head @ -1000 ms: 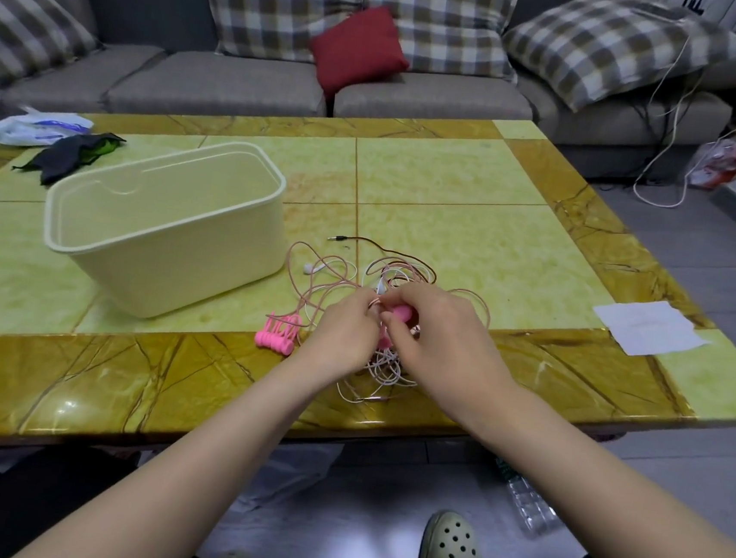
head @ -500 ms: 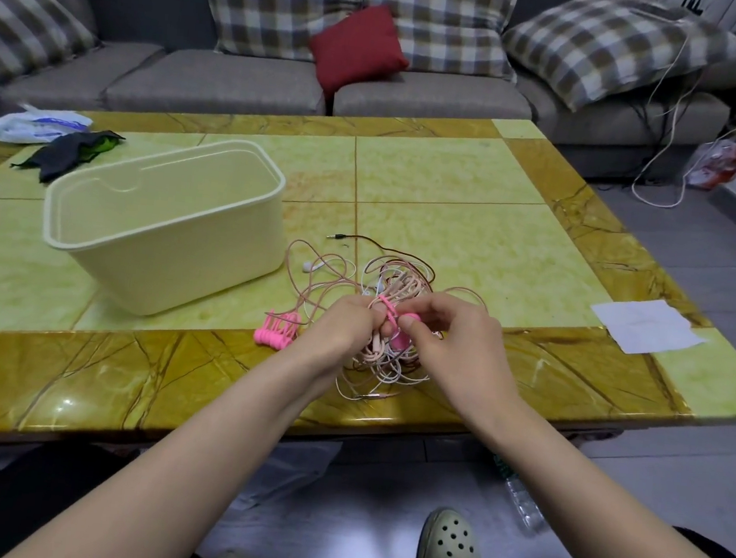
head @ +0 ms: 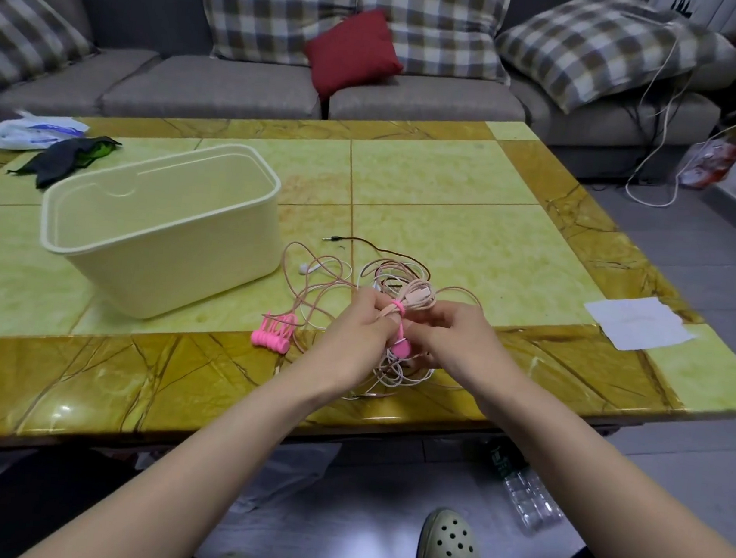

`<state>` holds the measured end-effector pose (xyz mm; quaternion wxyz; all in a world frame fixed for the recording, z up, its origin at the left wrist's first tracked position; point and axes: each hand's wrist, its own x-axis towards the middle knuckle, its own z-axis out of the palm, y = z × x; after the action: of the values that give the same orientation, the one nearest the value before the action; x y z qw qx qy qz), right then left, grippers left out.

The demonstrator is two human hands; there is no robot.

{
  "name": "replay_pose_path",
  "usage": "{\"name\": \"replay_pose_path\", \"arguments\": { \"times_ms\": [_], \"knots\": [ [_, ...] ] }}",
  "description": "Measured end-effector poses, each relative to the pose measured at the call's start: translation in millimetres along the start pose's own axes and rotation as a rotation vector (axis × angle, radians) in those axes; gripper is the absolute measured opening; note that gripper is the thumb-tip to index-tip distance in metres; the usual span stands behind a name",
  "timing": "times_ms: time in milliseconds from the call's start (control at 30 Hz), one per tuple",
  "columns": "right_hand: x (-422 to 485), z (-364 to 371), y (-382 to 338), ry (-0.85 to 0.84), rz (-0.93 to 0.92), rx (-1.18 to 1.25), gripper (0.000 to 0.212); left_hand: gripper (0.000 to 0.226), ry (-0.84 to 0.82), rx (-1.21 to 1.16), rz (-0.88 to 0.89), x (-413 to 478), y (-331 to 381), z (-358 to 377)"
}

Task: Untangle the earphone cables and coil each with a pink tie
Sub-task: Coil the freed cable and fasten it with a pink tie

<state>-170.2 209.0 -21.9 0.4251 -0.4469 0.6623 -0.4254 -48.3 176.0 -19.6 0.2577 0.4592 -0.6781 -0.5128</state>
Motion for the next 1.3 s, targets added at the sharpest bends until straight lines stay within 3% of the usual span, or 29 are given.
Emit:
{"name": "replay_pose_path", "arguments": {
  "times_ms": [67,200,467,700,767,867,1033,1300],
  "knots": [
    [0,-2,2,-0.034,-0.008,0.006,0.012,0.008,-0.029,-0.001,0.013,-2,0,0],
    [-2,-3,1,-0.090,-0.012,0.126,0.011,0.020,0.014,-0.082,0.064,-4,3,-1],
    [-3,-3,4,0.047,-0.060,0.151,0.009,0.021,-0.011,-0.178,0.093,-5,6,0],
    [-2,1,3,0.026,-0.072,0.179,0.002,0.014,0.015,-0.178,0.096,-4,4,-2],
    [-2,5,1,-0.015,-0.104,0.174,0.009,0.016,0.061,-0.114,0.129,1,5,-5],
    [0,10,-1,-0.026,-0.162,0.090,0.012,0.015,0.128,0.035,0.176,7,1,-12],
    [2,15,-3,0.152,-0.342,-0.157,0.006,0.013,0.272,0.167,0.190,13,-5,-17],
    [1,10,14,0.101,-0.323,-0.483,0.009,0.022,0.267,-0.084,0.087,14,-1,-23]
  ]
}}
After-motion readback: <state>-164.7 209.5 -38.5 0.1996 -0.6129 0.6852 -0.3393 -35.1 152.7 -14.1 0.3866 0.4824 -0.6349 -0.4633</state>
